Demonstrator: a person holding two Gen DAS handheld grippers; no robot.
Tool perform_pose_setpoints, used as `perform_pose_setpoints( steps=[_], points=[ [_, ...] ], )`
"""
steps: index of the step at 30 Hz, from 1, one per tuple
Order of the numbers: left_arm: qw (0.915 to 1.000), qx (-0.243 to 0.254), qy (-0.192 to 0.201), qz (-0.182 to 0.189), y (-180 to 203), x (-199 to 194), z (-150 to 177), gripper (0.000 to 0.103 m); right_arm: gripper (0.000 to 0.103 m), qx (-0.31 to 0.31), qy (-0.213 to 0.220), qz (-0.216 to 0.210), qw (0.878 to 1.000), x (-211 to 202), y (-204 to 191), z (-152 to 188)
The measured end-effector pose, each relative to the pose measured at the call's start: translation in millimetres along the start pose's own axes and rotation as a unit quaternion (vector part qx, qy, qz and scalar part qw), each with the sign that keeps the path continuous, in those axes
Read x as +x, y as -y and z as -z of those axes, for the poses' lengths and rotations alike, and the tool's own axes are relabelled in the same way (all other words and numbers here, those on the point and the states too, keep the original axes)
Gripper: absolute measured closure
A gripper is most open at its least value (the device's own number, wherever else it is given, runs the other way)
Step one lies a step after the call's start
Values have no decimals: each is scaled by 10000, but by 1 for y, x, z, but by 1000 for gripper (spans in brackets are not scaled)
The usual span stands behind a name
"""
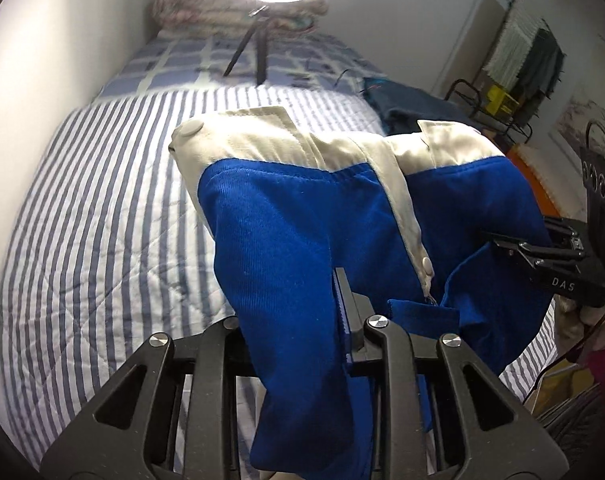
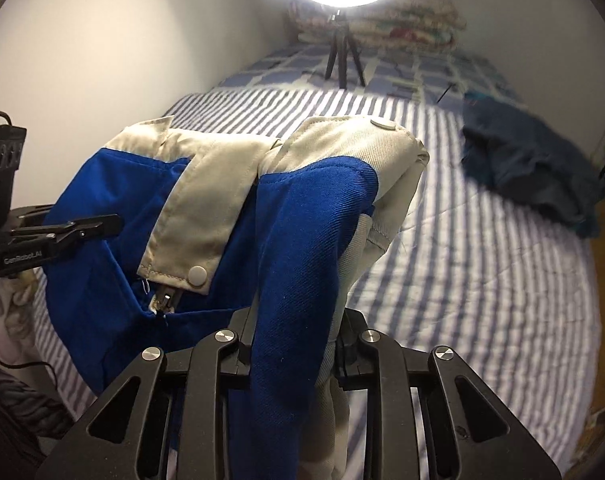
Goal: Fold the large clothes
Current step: 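Lift the folded bundle and carry it with both tools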
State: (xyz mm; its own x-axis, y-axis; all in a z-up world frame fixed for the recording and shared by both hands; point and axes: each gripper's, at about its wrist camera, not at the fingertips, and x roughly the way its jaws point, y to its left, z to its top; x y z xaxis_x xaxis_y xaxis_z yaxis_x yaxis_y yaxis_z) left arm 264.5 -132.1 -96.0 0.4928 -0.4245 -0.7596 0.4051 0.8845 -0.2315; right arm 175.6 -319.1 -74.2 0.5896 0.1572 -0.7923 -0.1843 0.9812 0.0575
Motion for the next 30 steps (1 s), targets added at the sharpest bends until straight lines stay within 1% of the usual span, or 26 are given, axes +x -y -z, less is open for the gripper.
perform_pose_setpoints(
  steps=[6,16,22,30],
  points=[
    [9996,142,170,189,31,0,-12,79,79,-38,218,303,9993,-29,24,3],
    [9977,395,253,494,79,26,-40,79,79,112,354,678,9970,-40,76,-3],
    [9958,546,307,675,103,51,-69,80,79,192,465,884,9948,-52,105,-4],
    [9932,641,434,873,132,88,-119,80,79,264,635,1138,9911,-57,150,-25]
  ],
)
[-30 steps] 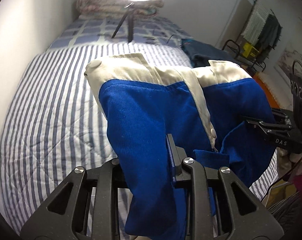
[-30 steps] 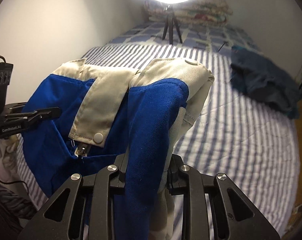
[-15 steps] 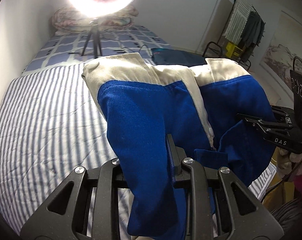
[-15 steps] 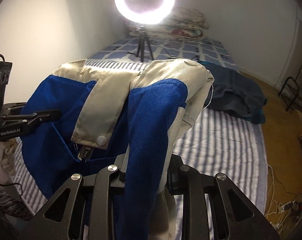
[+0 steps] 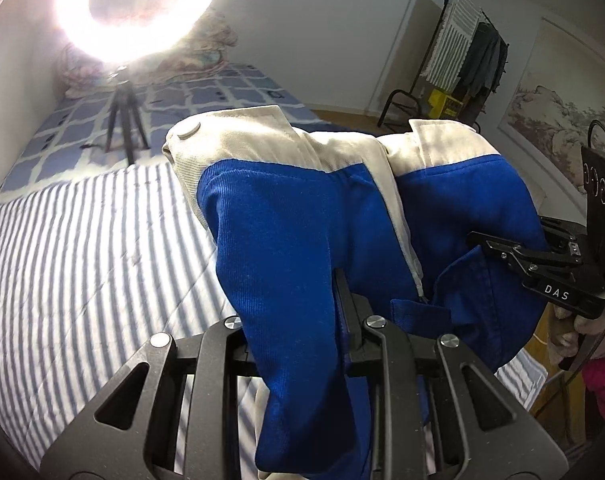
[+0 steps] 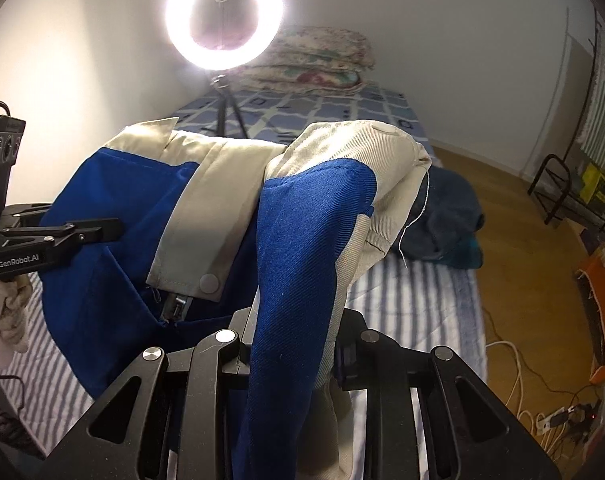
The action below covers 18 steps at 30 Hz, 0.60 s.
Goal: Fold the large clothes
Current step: 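Lift the folded bundle and carry it with both tools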
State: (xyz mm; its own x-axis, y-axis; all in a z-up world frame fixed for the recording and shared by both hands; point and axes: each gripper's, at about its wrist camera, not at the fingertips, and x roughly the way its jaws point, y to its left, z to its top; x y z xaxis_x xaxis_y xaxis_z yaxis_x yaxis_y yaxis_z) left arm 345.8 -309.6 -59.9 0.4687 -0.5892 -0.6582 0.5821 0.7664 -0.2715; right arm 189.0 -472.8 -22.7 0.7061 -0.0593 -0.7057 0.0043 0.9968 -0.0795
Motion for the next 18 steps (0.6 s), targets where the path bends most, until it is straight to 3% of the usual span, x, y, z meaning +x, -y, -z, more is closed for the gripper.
perform_pose_setpoints(
  steps=[11,18],
  points=[
    [9987,91,371,333,24,72,-94,81,80,241,402,410,9981,16,88,-68],
    [9972,109,613,409,36,126,-150,81,80,374,709,618,9949,48,139,-109]
  ],
)
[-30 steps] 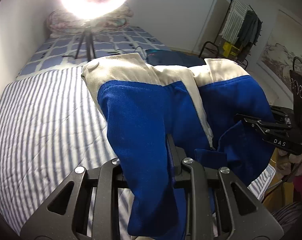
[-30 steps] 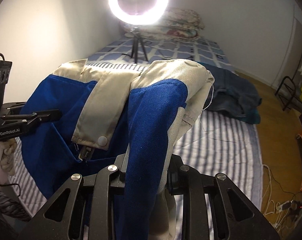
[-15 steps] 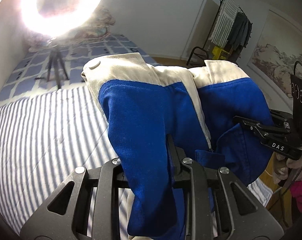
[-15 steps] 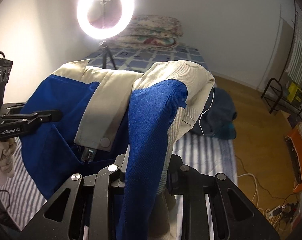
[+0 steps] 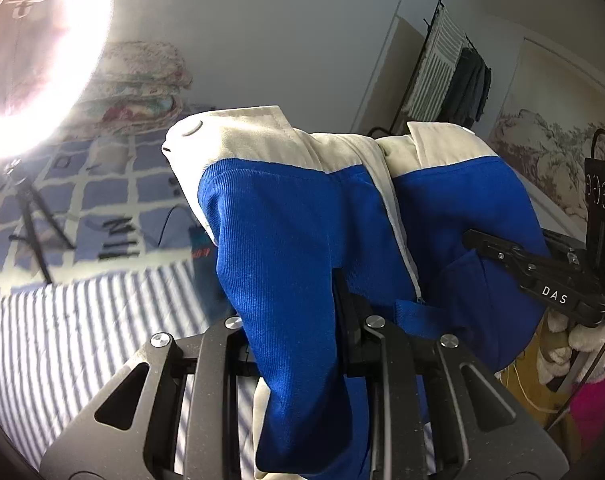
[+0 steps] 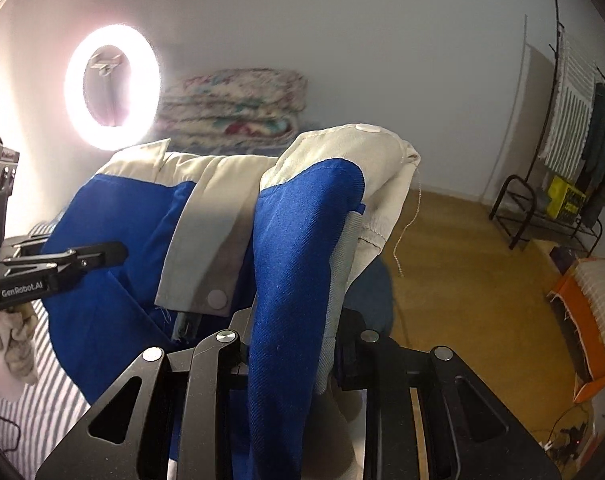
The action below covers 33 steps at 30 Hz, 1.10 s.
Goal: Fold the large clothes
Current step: 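Lift the folded bundle and carry it with both tools, then lower the bundle onto the bed and open both tools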
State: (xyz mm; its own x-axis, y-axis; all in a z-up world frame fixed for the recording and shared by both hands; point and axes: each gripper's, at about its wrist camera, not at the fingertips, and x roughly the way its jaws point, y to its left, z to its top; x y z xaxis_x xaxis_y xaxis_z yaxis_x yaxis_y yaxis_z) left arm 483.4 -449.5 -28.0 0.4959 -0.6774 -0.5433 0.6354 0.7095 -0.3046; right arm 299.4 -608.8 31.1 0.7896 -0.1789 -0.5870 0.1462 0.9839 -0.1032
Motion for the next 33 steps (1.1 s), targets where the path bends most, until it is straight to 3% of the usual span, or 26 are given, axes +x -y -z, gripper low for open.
perform_pose_setpoints(
  steps=[10,19,21,24,26,29,33],
  points=[
    [9997,-145,146,-130,-13,79,-37,81,80,25,82,195,9998,63,26,-21],
    [9974,-409,-347,-491,-51,146,-9,81,79,230,-384,66,9990,130,51,1],
    [9964,-402,-375,-650,-58,155,0,79,72,397,-611,273,9970,142,63,7],
    [9949,-488,-408,-782,-63,162,6,66,57,665,-834,663,9921,152,85,16],
    [9934,-551,-489,-876,-67,165,7,51,56,823,-876,860,9890,151,96,23],
    [9915,-469,-457,-1123,-66,165,9,39,48,1027,-976,875,9860,151,109,33],
    [9903,-354,-454,-1264,-64,160,10,37,44,989,-987,1001,9851,147,108,34]
  ],
)
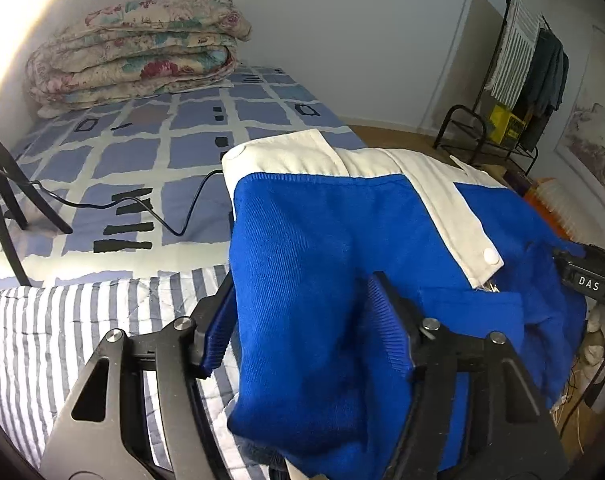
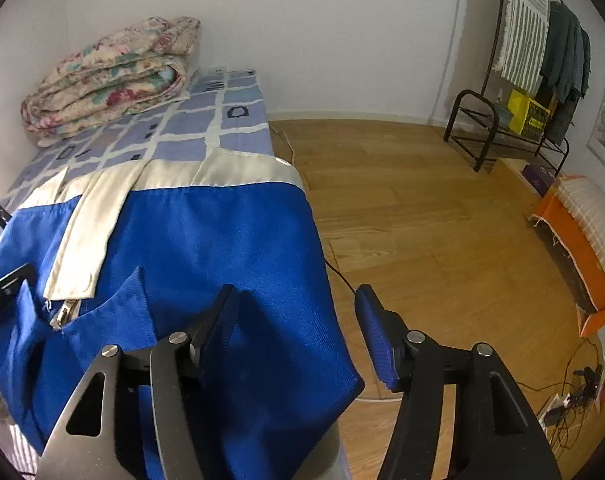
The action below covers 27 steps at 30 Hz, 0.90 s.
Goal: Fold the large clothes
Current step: 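Lower the bundle onto the bed and open both tools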
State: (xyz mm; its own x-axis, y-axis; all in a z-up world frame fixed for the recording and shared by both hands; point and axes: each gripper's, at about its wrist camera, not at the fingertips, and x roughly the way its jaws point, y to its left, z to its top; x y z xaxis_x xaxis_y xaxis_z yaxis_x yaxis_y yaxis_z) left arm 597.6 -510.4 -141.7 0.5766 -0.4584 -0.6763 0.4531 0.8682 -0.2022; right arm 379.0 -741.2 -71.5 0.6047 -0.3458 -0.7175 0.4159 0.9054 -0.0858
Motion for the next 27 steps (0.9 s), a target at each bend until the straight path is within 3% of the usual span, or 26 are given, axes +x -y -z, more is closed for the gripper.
perform_pose_setpoints(
  steps=[7,13,21,27],
  points=[
    [9997,151,188,-66,1,-39,-1,37,44,8,328,9,9995,-15,-11,-21],
    [9984,347,439,30,11,-105,0,37,44,-39,607,-138,9981,-56,-28,-32],
    [9946,479,896,223,22,-227,8,37,44,-242,1088,-361,9931,-154,-60,-30],
    [9915,585,1152,158,21,-327,34,37,43,-312,1486,-552,9869,-246,-87,-9]
  ],
)
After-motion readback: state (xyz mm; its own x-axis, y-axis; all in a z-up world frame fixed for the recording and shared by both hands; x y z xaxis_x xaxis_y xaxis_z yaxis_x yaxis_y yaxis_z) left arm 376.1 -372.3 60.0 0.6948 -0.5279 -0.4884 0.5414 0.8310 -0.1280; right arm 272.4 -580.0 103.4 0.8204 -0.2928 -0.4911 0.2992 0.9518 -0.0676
